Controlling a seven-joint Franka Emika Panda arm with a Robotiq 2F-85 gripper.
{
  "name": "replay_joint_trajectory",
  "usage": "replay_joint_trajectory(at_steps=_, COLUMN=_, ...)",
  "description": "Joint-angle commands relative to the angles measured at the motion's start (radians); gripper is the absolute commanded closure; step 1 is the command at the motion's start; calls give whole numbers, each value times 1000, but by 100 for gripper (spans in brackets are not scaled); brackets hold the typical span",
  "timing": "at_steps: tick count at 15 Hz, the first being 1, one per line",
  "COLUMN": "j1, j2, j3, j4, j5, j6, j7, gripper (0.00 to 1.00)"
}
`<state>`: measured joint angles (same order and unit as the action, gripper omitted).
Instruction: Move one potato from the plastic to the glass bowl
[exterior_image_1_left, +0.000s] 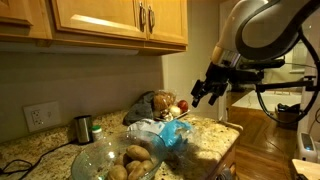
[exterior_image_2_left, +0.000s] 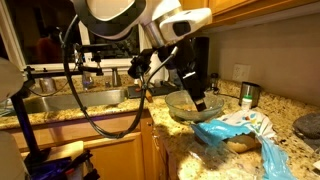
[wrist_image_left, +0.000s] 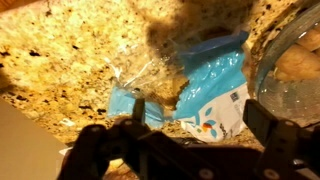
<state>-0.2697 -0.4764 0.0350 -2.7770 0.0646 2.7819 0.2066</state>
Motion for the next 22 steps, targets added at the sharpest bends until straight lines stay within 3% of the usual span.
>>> replay_joint_trajectory(at_steps=1, j1=-49, j2=68, j3=-11, j4=2, j5=-42, j6=75, j7=54, gripper=0)
replay_joint_trajectory(at_steps=6, j1=-92, j2=154, j3=-9, j4=16, j5=-65, j6=133, j7=85, gripper=0)
replay_joint_trajectory(at_steps=9, j1=-78, j2=209, j3=-31, j4=50, j5=-42, j6=165, j7=88, gripper=0)
replay_joint_trajectory(at_steps=18, j1=-53, j2=215, j3=-54, j4=79, j5=-43, j6=142, j7=80, gripper=0)
replay_joint_trajectory(at_steps=22, j1=-87, j2=285, j3=-40, j4=118, j5=-85, j6=139, j7=122, gripper=0)
